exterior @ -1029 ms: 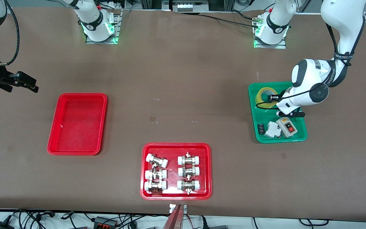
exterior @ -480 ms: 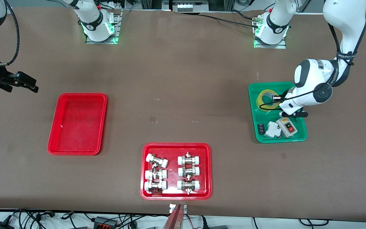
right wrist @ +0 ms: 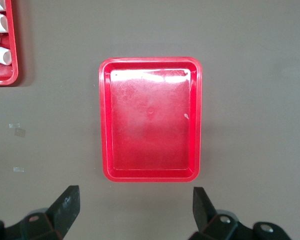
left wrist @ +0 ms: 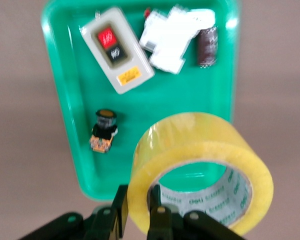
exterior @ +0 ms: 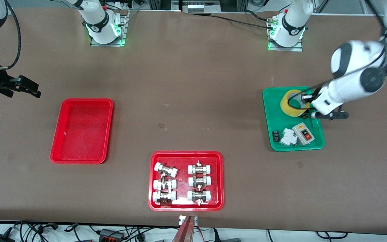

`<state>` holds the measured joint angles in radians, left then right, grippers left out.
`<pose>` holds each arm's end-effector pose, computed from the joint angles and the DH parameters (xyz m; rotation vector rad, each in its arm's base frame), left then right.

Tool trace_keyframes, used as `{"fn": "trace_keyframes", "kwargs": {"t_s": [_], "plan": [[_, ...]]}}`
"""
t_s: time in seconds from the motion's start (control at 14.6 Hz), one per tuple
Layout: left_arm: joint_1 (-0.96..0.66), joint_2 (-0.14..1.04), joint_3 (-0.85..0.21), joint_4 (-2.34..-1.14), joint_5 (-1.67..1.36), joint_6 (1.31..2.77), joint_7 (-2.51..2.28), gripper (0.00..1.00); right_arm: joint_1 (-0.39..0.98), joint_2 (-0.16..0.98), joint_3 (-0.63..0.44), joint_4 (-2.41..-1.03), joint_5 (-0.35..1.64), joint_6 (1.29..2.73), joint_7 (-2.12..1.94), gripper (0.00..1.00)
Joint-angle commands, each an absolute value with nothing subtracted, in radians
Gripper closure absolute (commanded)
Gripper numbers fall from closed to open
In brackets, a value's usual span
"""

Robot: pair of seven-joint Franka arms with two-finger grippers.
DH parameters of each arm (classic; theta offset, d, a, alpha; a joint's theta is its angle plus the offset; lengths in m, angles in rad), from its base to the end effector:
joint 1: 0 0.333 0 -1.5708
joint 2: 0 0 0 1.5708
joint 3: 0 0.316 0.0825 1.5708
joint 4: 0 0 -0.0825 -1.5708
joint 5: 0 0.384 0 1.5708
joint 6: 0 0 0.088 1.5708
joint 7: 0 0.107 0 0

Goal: Left arm passes tape to right arm into tray
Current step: 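Lift the tape with the left gripper while the right gripper approaches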

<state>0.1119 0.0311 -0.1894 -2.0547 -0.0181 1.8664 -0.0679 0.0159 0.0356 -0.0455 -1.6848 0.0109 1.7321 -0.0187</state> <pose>0.5280 -0.0419 0.4057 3.1161 -0.0046 -0.3440 0.5747 -0.0156 0.5643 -3.1326 0.0197 -0.0187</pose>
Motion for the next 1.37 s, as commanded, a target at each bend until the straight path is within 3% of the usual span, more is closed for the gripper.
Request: {"fn": "trace_keyframes", "kwargs": {"t_s": [0.0, 0.21, 0.41, 0.62, 1.1, 1.3], "plan": [[0.112, 0.018, -0.303, -1.824, -0.089, 1.691, -0.084, 0.99, 0.038, 0.054, -0.032, -1.693, 0.015, 1.73, -0.017, 0.0], [0.104, 0.182, -0.428, -1.602, -0.13, 1.66, -0.245, 0.99, 0.116, 0.093, -0.032, -1.692, 0.029, 1.73, -0.015, 0.0], [0.091, 0.305, -0.508, -1.488, -0.13, 1.66, -0.389, 0.99, 0.133, 0.138, -0.032, -1.686, 0.193, 1.735, -0.024, 0.0], [0.025, 0.395, -0.523, -1.462, -0.162, 1.731, -0.403, 0.99, 0.176, 0.169, -0.032, -1.68, 0.304, 1.747, -0.031, 0.0], [-0.13, 0.546, -0.522, -1.462, -0.222, 2.17, -0.506, 0.99, 0.27, 0.32, -0.032, -1.583, 0.696, 1.816, -0.164, 0.0], [-0.133, 0.597, -0.523, -1.462, -0.276, 2.235, -0.545, 0.99, 0.281, 0.379, -0.031, -1.574, 0.816, 1.871, -0.314, 0.0]]}}
